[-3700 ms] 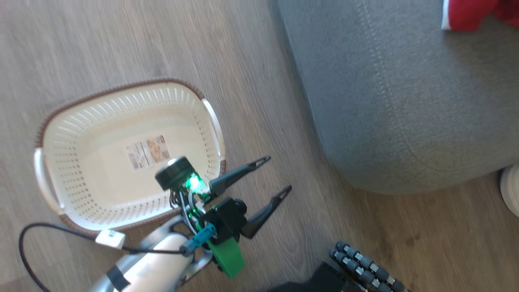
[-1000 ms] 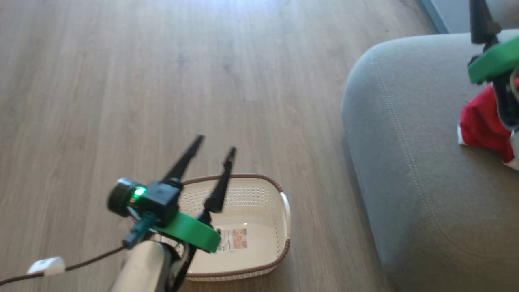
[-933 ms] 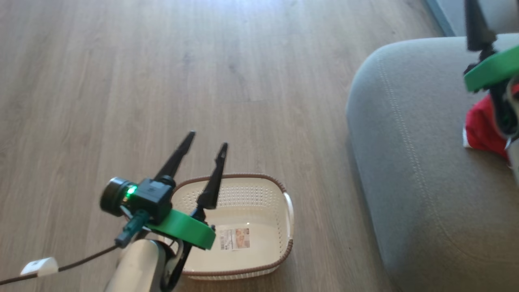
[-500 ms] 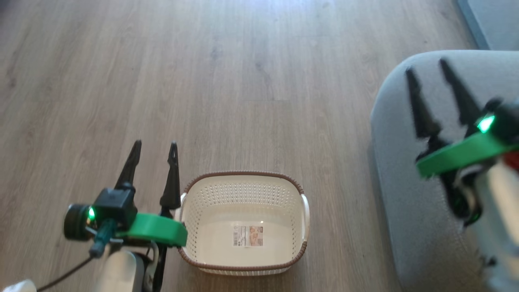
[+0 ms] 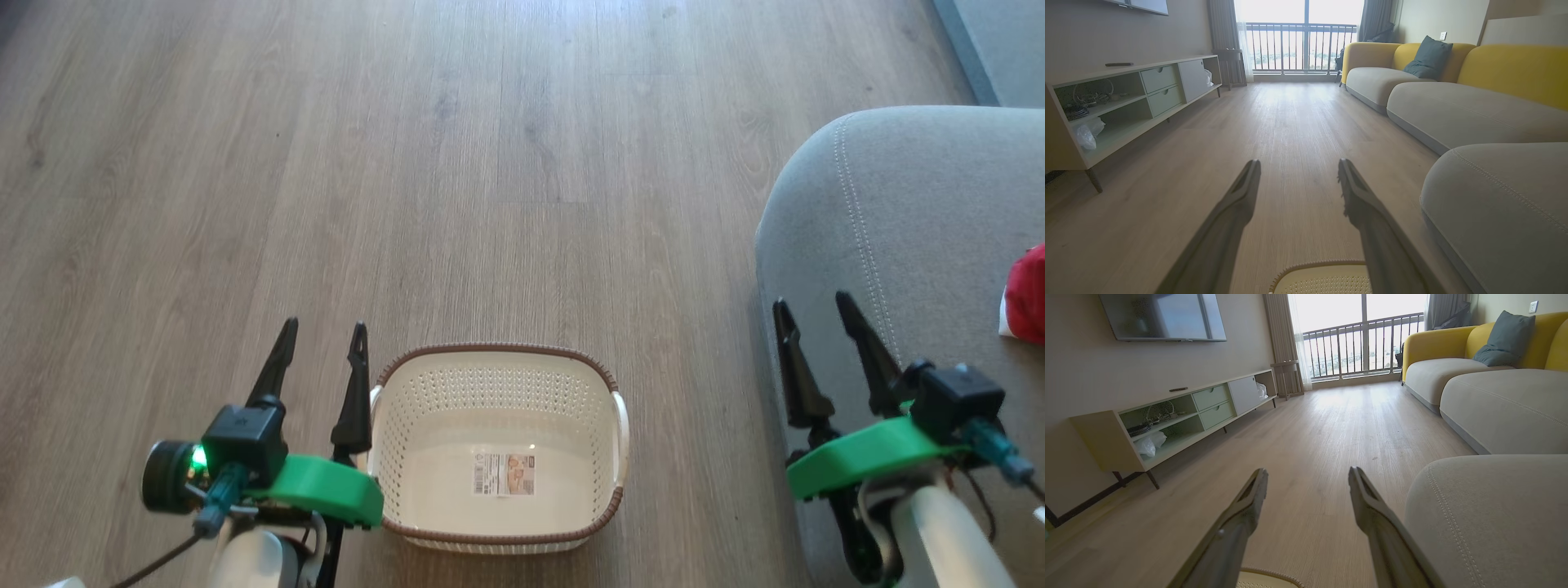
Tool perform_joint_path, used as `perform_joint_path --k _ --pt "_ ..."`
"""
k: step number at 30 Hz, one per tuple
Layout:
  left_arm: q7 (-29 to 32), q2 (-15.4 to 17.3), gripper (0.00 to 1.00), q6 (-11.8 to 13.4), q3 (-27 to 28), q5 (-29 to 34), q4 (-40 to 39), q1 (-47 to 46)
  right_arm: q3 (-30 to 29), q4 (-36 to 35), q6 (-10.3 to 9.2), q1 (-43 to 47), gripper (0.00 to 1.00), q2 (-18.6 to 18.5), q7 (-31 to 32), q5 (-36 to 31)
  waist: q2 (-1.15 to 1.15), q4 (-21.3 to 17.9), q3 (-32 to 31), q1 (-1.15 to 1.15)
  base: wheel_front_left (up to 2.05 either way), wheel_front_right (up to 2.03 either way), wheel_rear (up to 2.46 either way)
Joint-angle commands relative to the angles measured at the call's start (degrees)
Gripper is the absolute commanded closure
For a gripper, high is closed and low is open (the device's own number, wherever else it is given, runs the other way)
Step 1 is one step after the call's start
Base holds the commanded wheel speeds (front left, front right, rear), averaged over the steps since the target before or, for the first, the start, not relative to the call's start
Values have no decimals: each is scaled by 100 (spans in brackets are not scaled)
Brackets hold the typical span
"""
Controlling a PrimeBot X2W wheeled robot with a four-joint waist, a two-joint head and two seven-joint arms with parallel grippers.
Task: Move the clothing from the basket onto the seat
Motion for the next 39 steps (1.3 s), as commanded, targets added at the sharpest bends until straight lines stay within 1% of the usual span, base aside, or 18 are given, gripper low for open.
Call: perform_joint_path --k 1,5,11,21,28,32,39 --pt "-28 5 0 -15 144 -33 -125 -90 57 -193 40 -61 0 28 -37 -78 0 -7 -1 0 0 0 0" --pt "-28 5 0 20 221 -57 -23 -47 -80 -237 40 85 0 192 -37 -170 0 -39 -5 0 0 0 0" --pt "-28 5 0 4 321 -94 64 -25 -185 -267 40 151 0 297 -37 -245 0 -79 -8 0 0 0 0" --pt "-28 5 0 -192 332 -263 163 14 -212 -213 40 158 0 342 -37 -305 0 -93 1 0 0 0 0" --pt "-28 5 0 -346 336 -403 265 22 -312 -170 40 152 0 369 -37 -231 0 -83 0 0 0 0 0" --pt "-28 5 0 -378 373 -536 407 31 -334 -159 40 149 0 375 -37 -223 0 -79 -3 0 0 0 0" --pt "-28 5 0 -425 406 -571 464 17 -339 -159 40 149 0 385 -37 -212 0 -77 -10 0 0 0 0"
